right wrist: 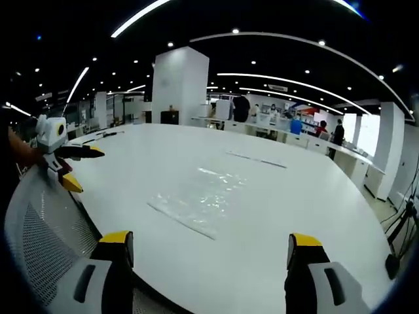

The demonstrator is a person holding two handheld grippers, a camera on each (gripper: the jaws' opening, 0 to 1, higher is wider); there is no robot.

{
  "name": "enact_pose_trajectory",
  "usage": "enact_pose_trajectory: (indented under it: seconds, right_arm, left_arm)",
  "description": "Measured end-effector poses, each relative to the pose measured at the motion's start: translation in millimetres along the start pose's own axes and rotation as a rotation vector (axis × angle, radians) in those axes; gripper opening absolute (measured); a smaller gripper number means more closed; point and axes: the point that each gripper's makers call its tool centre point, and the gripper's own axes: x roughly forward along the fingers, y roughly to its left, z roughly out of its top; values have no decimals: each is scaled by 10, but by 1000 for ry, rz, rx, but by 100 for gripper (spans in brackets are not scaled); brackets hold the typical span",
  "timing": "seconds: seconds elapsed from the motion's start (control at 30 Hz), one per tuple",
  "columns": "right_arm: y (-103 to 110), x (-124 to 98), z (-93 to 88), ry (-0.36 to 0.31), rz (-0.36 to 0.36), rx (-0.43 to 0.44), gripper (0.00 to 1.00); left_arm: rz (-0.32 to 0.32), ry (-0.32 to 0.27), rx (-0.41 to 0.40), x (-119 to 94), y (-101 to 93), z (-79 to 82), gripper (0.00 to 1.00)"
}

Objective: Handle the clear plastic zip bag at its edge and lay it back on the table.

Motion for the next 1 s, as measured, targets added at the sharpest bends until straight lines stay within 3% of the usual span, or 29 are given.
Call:
enact_pose_trajectory:
  seconds: [1.0]
  right_arm:
    - [0, -12, -3, 2, -3, 4, 98]
  left_arm:
    - [-5, 6, -4, -13, -26, 12, 95]
